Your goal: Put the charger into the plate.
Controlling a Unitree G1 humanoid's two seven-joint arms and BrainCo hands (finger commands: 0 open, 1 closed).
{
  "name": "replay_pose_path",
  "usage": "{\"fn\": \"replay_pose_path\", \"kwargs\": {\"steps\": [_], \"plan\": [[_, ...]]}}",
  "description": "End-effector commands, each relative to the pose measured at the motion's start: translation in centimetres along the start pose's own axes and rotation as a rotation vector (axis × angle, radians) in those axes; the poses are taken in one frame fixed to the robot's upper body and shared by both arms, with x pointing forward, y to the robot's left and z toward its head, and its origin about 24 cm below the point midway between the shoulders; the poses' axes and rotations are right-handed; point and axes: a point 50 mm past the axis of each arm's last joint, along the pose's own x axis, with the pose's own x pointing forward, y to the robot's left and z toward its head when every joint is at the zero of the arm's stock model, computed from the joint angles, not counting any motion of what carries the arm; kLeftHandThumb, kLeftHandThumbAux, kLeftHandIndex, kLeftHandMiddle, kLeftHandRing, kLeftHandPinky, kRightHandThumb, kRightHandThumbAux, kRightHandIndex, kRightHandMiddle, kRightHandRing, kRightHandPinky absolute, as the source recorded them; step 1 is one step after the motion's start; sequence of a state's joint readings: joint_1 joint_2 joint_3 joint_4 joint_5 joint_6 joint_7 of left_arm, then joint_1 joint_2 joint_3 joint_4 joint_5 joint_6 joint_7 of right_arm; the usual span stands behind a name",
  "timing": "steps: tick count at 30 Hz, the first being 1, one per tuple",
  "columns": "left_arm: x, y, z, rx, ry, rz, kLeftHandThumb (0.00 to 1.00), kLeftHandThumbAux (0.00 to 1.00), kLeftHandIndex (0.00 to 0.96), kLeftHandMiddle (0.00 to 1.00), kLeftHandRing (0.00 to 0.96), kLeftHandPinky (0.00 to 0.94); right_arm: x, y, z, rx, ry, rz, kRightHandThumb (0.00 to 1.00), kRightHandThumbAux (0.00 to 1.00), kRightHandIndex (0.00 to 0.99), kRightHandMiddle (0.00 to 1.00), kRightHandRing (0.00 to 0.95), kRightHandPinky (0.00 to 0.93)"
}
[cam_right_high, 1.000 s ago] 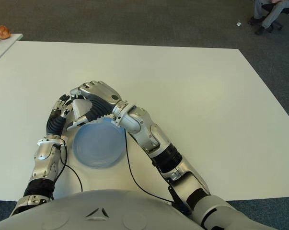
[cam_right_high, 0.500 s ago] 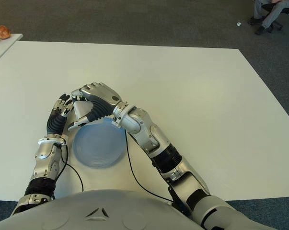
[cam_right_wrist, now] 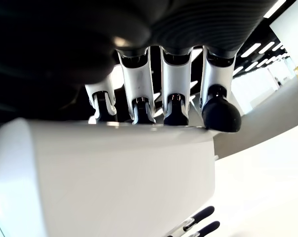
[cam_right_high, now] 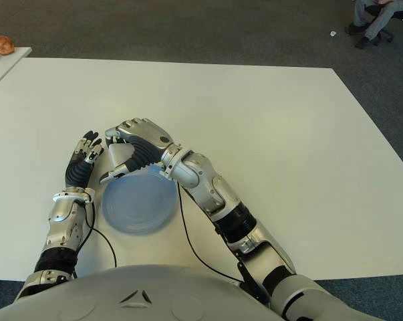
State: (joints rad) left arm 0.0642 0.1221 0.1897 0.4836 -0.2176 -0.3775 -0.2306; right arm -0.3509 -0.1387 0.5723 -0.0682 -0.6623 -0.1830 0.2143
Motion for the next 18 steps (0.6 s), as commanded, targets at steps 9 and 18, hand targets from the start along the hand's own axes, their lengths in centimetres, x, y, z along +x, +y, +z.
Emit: {"fn": "replay_pose_path", "kwargs": {"steps": [9, 18], "plan": [[-1.81, 0.28, -2.73, -0.031, 0.139, 0.0, 0.0, 0.478, 0.008, 0.051, 0.021, 0.015, -0.59, -0.1, -0.32, -0.046, -0.065, -0.04, 0.482, 0.547, 0.385, 0.582, 0.554, 0.534], [-1.88, 0.31, -2.6, -0.022, 0.152, -0.002, 0.0, 0.454, 0.0, 0.069, 0.041, 0.021, -1.05, -0.81, -0.38, -0.059, -0.079, 0.066, 0.237, 0.244, 0.025, 0.032, 0.029, 0.028]]}}
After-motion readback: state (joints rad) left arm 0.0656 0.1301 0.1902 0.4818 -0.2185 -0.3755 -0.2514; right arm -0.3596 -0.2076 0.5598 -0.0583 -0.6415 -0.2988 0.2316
